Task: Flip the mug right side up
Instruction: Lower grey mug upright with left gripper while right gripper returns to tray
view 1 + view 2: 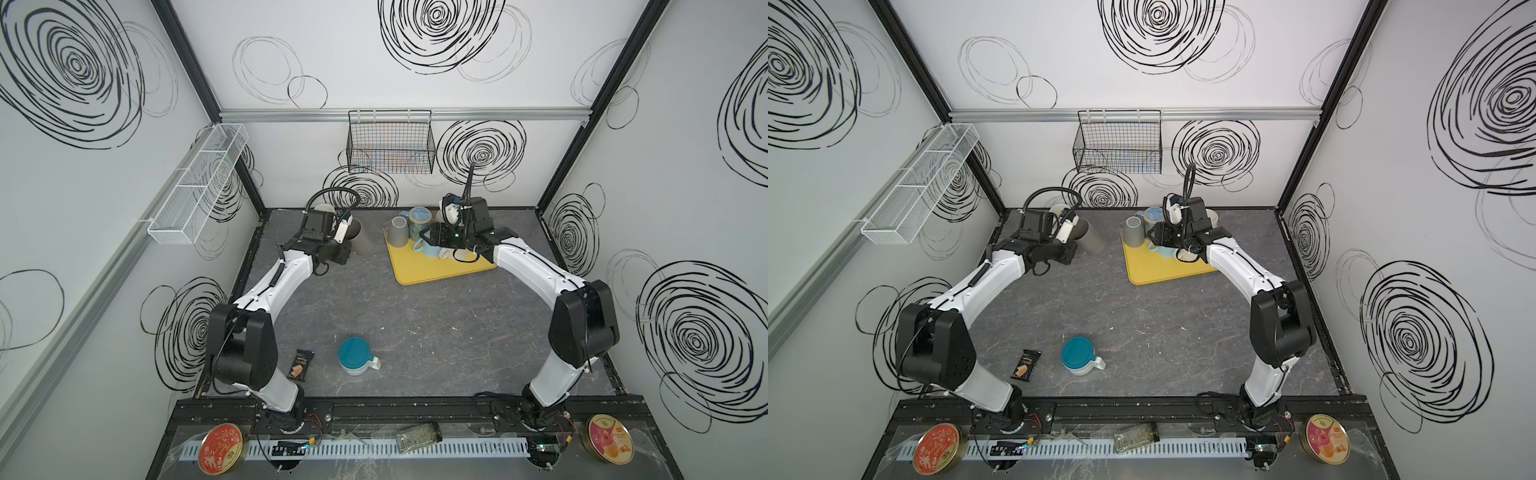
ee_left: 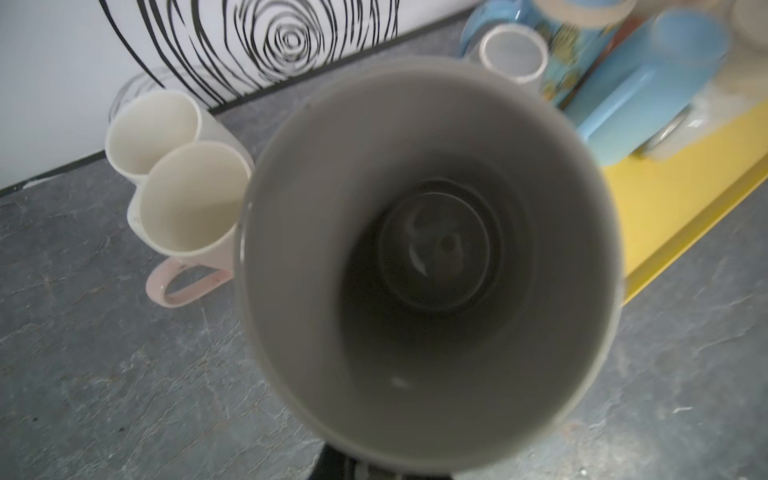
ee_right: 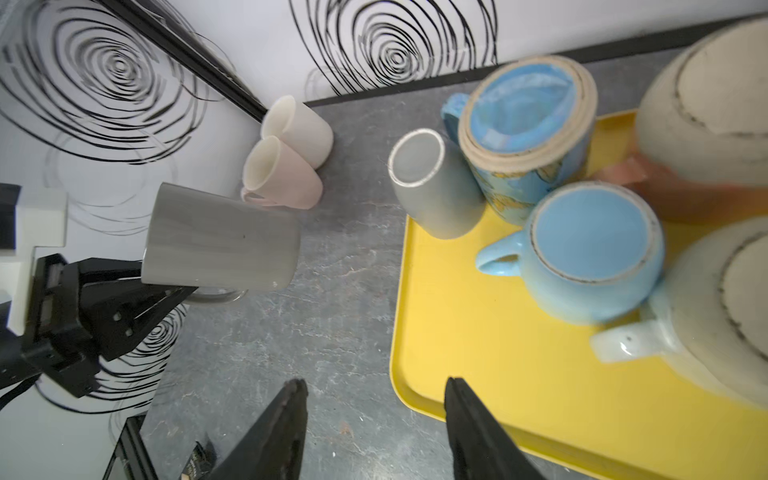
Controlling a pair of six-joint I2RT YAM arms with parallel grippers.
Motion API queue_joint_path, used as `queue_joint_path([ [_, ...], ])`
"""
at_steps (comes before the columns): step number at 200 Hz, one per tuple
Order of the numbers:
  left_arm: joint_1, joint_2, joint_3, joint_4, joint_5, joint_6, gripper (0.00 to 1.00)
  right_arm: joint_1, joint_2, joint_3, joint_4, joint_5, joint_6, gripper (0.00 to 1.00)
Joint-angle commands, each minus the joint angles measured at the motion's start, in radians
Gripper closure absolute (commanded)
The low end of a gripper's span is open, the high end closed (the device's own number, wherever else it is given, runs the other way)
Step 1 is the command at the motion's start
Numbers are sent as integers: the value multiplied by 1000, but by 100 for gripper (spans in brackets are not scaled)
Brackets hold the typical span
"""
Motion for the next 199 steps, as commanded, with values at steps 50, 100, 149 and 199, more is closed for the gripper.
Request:
queue_joint_path([
  [50,15,136,76,68,-158,182,100,-19,53,20,-160,206,39,42],
  [100,47,193,97,104,-186,213,100,-40,108,38,-244,253,70,40],
  [149,97,233,107,87,-156,290,100,-45,143,31,-232,301,112,36],
  [199,141,261,113,53,-135,340,100,-58,168,34,-183,317,146,34],
])
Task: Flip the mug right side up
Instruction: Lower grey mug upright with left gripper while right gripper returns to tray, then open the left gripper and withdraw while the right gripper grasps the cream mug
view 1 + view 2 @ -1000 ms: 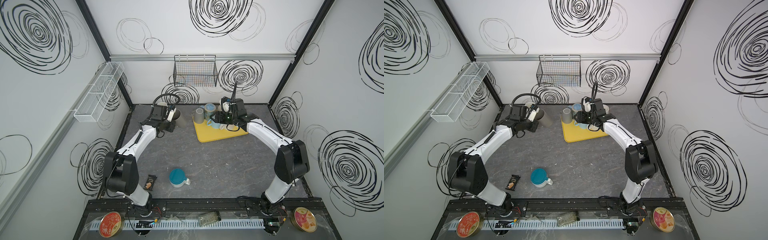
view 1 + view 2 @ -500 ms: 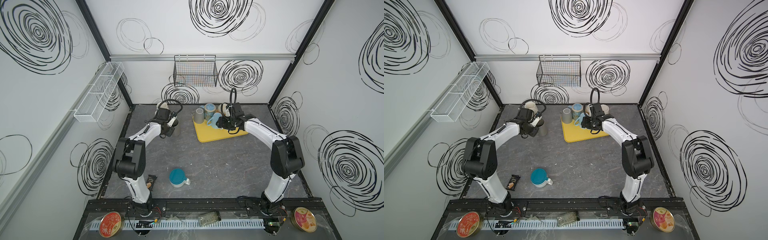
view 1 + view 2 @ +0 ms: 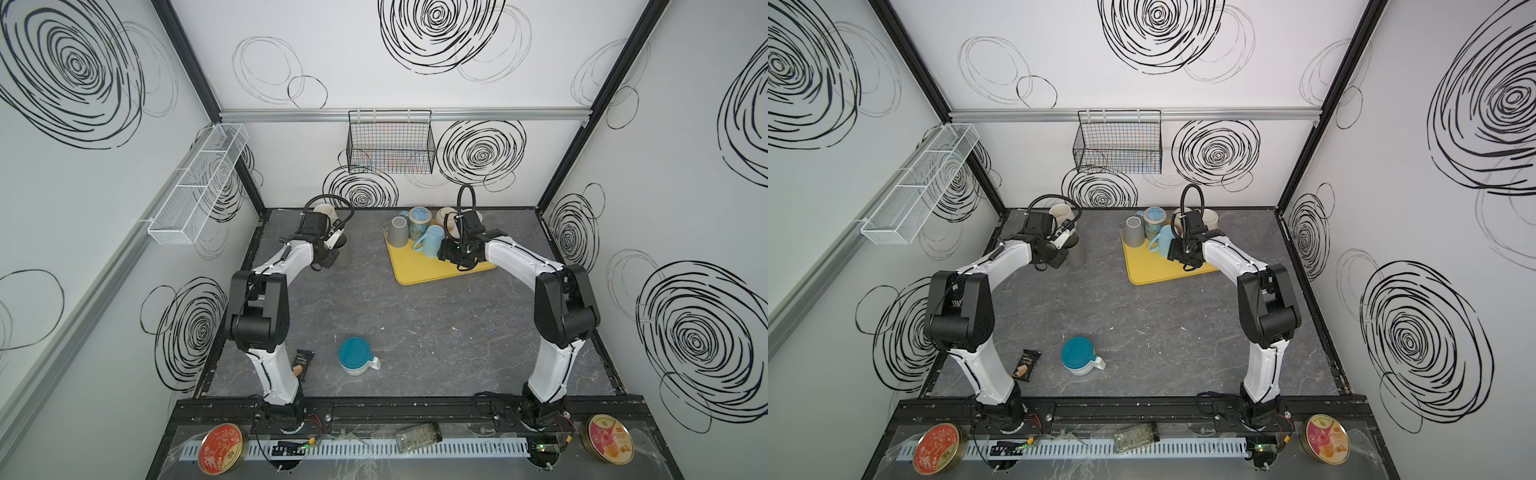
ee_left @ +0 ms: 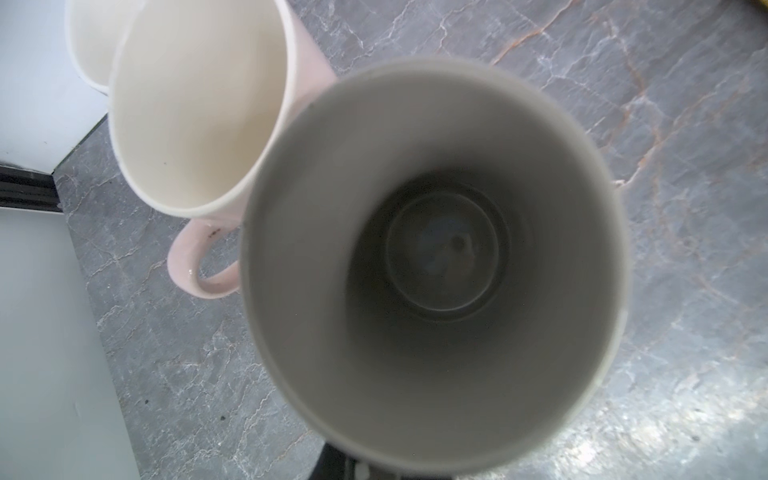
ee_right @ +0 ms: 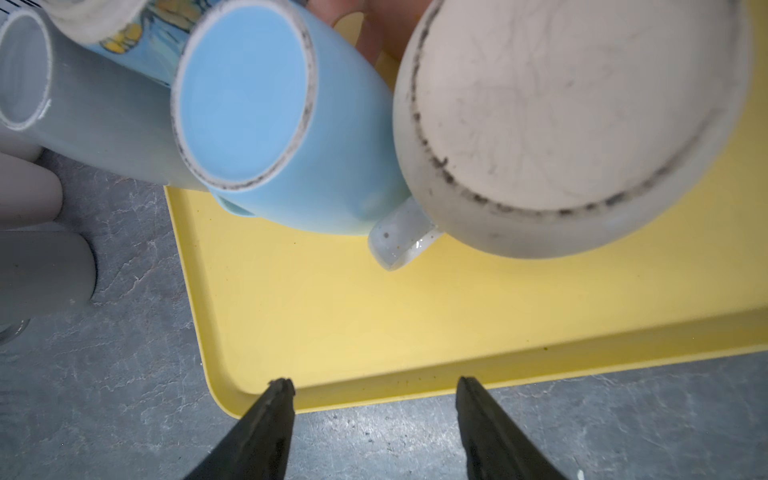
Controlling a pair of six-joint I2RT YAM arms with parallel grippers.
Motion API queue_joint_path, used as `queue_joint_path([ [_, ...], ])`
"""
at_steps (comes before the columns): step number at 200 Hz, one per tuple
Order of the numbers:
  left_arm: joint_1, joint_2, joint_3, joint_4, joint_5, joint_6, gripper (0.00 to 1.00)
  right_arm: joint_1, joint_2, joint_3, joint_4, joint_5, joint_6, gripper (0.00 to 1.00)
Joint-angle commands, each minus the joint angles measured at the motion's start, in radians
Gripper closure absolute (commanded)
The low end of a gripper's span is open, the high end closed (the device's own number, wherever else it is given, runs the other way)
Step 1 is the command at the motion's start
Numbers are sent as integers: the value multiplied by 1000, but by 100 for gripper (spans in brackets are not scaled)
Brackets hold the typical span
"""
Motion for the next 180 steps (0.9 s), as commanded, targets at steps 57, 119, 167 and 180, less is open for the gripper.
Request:
queue_joint_path([
  [57,63,14,34,33,-19,74,82,-11,100,86,-4,62,72,31],
  [119,81,-6,16,54,-50,66,52,-14,144,97,26,89,113,28],
  [167,92,-35,-13,71,-56,57,50,-22,200,136,-12,161,69,27],
  [180,96,-37,-14,72,-65,58,50,-23,207,148,-38,193,48,27],
])
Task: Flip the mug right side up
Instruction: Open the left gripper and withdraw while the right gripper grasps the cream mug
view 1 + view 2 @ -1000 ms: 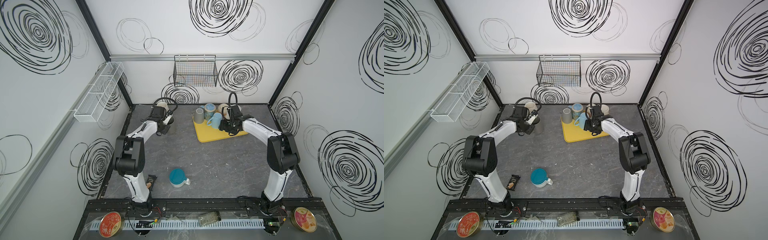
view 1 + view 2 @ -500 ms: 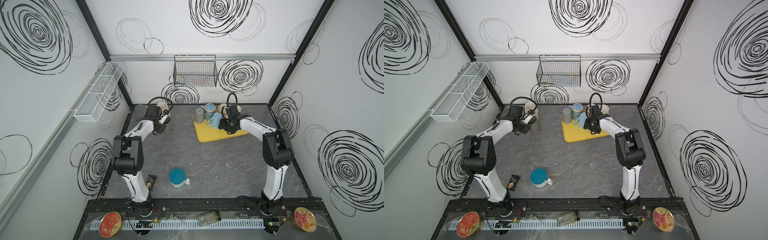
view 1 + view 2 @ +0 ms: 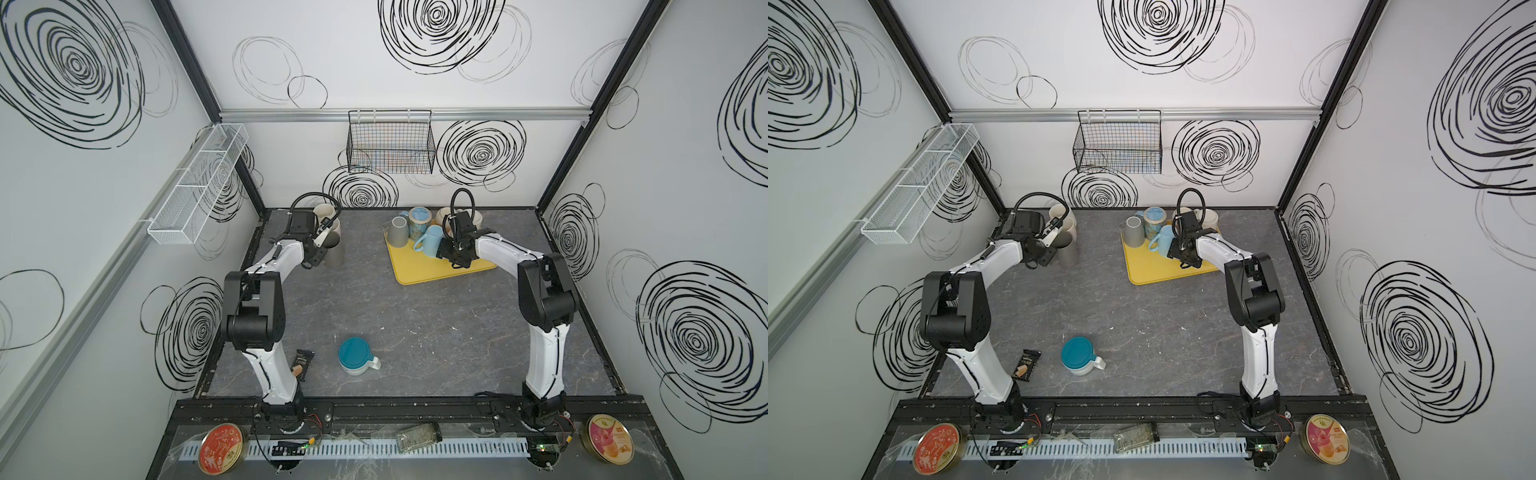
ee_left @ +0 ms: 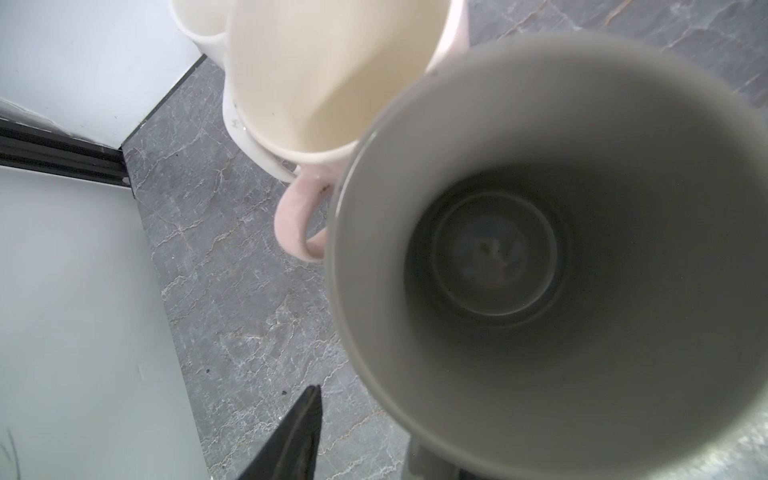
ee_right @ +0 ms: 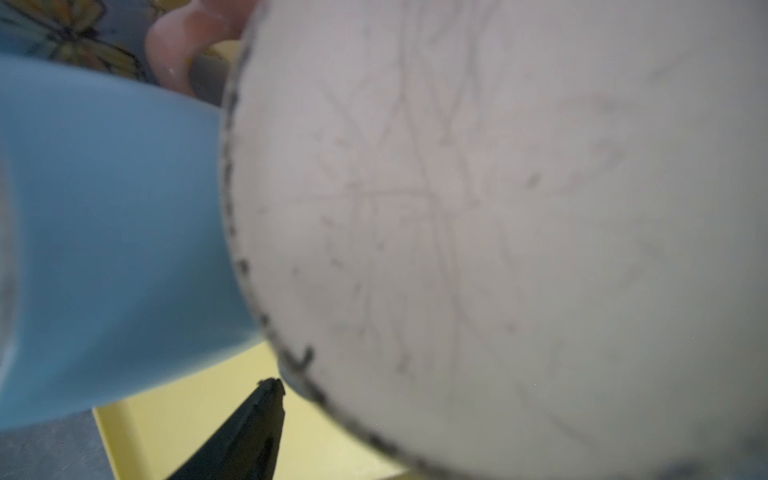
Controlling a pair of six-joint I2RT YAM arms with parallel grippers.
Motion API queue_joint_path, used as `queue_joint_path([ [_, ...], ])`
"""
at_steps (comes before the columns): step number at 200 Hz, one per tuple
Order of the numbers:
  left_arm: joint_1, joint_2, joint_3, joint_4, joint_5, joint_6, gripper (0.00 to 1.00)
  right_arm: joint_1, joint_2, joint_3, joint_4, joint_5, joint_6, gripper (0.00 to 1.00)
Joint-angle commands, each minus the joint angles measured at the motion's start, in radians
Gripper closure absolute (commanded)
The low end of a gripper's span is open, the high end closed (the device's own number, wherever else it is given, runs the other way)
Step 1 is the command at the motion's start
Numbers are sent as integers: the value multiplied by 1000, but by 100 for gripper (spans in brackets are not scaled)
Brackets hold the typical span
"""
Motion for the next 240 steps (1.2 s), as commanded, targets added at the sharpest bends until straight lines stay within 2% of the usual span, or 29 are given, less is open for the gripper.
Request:
queue_joint_path([
  [1,20,-38,-13,42,-17,0,50,-10,29,42,-53,80,-36,27],
  [36,43,-49,-8,42,-18,-11,49,-32,-13,7,-73,136,-67,28],
  [83,41,-61,-18,47,-7,-21,49,-70,-85,-50,-66,97,-81,28],
  [121,23,-100,-34,37,-5,-47,48,-72,-110,-33,-82,59,-85,28],
  [165,11,-200,-88,86,66,-140,47,-73,-50,51,-124,33,-95,28],
  [209,-66,-281,-118,80,91,-184,45,-92,16,112,-136,27,-108,29],
  [240,-176,-337,-162,98,68,-193,44,-100,47,133,-137,54,-155,40],
])
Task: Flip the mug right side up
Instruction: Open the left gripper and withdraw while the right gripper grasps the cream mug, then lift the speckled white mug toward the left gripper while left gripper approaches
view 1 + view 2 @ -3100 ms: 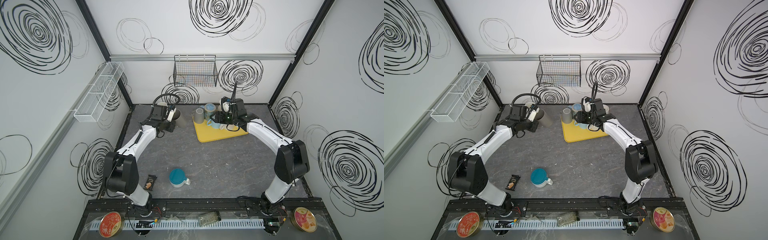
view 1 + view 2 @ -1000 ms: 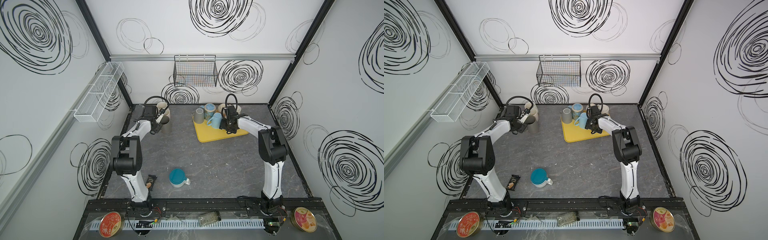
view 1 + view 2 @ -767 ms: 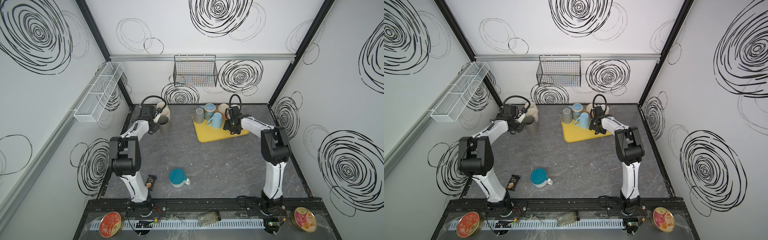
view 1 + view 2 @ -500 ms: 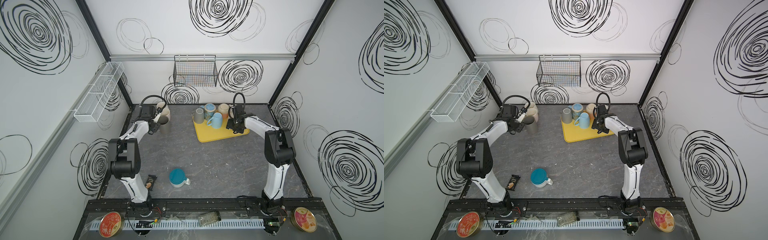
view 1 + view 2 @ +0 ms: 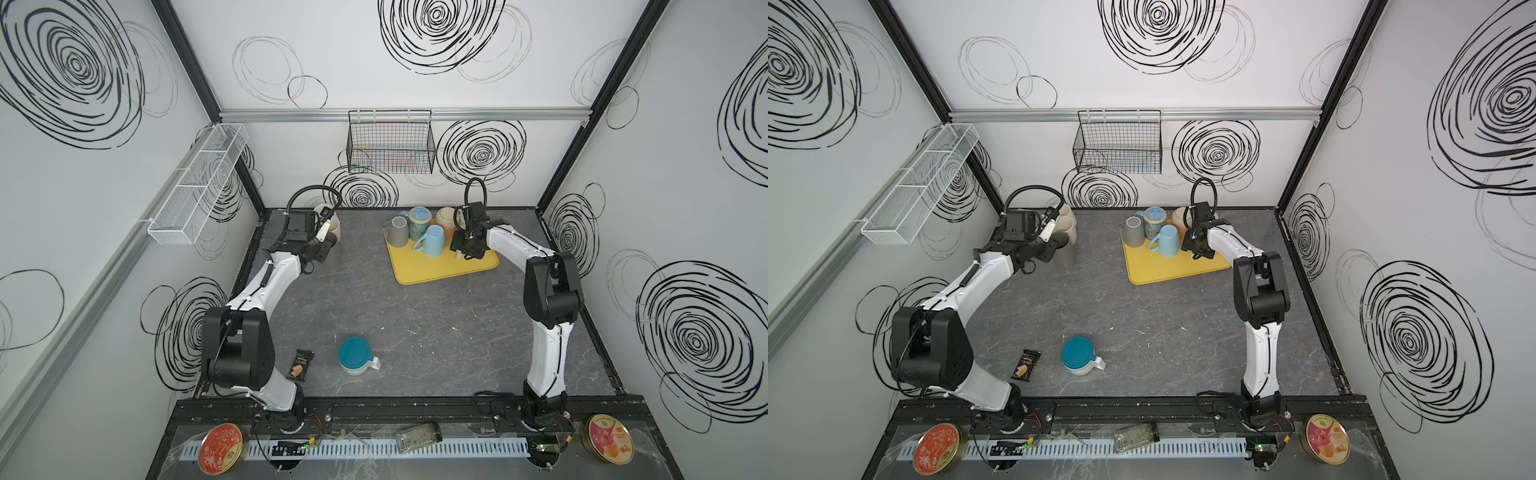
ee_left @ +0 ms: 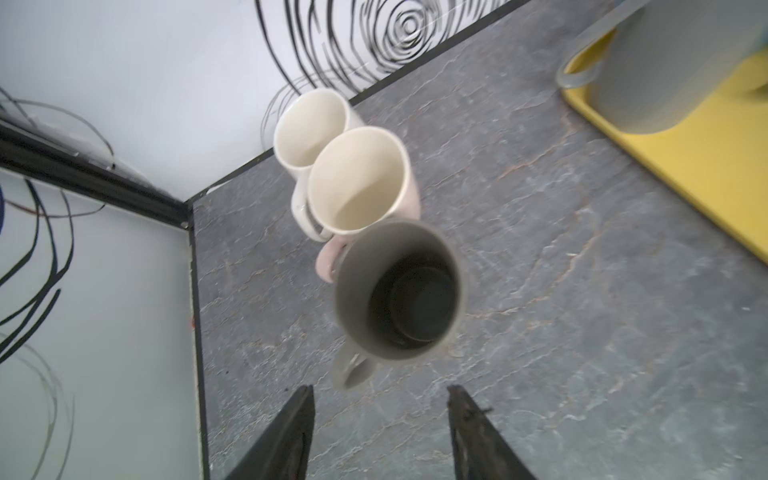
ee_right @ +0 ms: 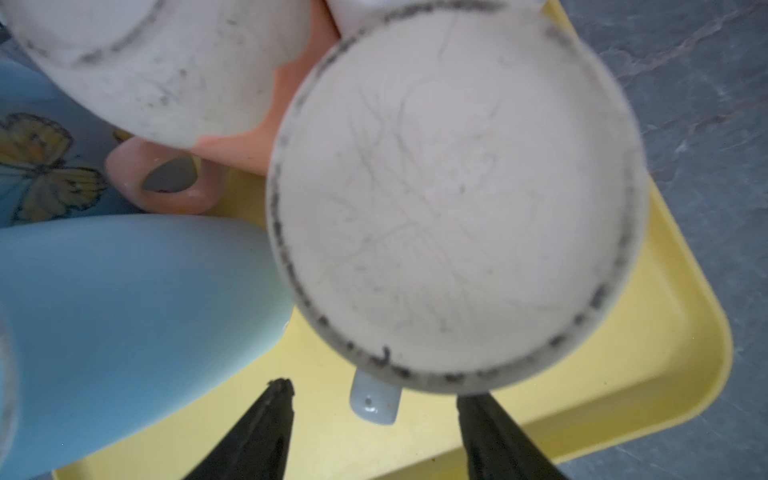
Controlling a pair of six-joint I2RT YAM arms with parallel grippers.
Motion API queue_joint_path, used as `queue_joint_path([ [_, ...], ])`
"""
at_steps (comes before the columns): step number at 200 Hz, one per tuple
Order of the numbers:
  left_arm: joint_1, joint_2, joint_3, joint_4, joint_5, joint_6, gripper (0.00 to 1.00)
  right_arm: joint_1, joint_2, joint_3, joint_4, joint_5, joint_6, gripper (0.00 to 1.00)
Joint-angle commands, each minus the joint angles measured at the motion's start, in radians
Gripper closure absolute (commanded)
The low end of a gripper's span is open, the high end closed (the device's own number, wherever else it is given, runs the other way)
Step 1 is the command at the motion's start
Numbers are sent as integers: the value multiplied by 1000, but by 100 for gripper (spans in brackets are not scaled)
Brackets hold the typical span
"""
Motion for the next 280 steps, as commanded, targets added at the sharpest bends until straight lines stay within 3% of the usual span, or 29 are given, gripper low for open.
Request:
queue_joint_path([
  [1,-76,-49,-31,37,12,-30,44,-10,31,30,-38,24,-42,41],
  [72,-285,-69,-70,79,-12,-88,43,-11,7,-29,-30,62,-123,79],
  [120,-393,-34,-56,114,-14,-129,43,-2,-56,-93,-18,59,-181,100],
  [172,-455,-17,-55,182,15,-183,42,22,-188,-228,55,34,-204,100],
  [229,-458,-39,-50,280,76,-260,40,47,-414,-379,234,-43,-199,100],
  [280,-439,-122,-95,392,117,-331,36,70,-568,-413,349,-147,-228,100],
])
